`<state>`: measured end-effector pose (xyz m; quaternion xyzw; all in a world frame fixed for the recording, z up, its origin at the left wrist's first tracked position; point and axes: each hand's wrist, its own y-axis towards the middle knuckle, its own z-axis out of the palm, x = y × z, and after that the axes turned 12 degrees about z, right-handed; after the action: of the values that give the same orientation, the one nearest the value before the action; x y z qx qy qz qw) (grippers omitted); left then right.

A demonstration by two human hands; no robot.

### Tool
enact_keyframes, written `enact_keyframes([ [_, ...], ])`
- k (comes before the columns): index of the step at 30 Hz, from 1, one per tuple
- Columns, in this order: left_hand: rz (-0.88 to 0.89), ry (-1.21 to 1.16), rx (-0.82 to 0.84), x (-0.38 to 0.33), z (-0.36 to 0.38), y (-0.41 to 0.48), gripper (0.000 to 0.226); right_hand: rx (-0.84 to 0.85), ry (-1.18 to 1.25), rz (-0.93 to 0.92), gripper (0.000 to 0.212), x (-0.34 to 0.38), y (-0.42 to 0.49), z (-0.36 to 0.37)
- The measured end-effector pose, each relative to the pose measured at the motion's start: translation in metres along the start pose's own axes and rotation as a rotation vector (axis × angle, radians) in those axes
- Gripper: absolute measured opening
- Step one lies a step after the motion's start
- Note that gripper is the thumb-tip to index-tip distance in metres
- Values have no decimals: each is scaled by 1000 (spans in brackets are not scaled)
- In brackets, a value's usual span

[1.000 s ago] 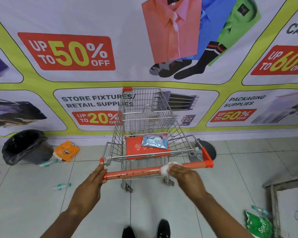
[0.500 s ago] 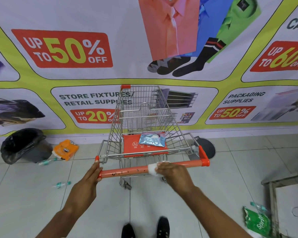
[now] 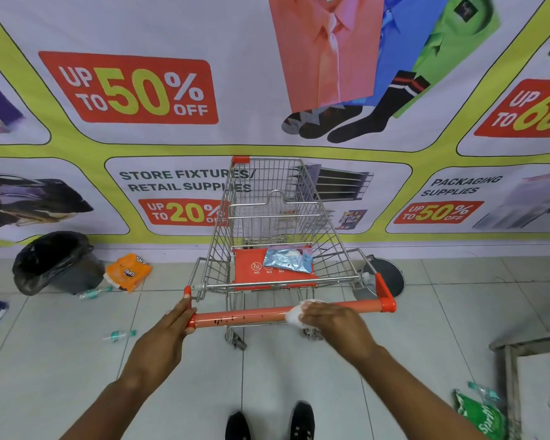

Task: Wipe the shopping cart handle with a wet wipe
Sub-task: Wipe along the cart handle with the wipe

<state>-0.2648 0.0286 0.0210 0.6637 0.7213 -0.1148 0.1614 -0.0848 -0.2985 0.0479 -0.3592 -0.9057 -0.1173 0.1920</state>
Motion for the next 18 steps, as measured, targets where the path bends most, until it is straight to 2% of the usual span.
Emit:
enact_keyframes([
  [3, 35, -7, -12, 0, 0, 0, 56, -12, -29, 33, 47, -20, -7, -27],
  [6, 44, -27, -22, 3, 1, -1, 53, 1, -107, 46, 17, -19, -3, -31],
  [9, 35, -51, -46, 6, 3, -1, 49, 48, -99, 55, 20, -11, 3, -16],
  [13, 6, -79, -38, 4, 8, -1, 49, 64, -116, -18, 36, 24, 23, 11],
  [18, -19, -102, -20, 1, 10, -2, 47, 85, -26, -131, 24, 91, 54, 45],
])
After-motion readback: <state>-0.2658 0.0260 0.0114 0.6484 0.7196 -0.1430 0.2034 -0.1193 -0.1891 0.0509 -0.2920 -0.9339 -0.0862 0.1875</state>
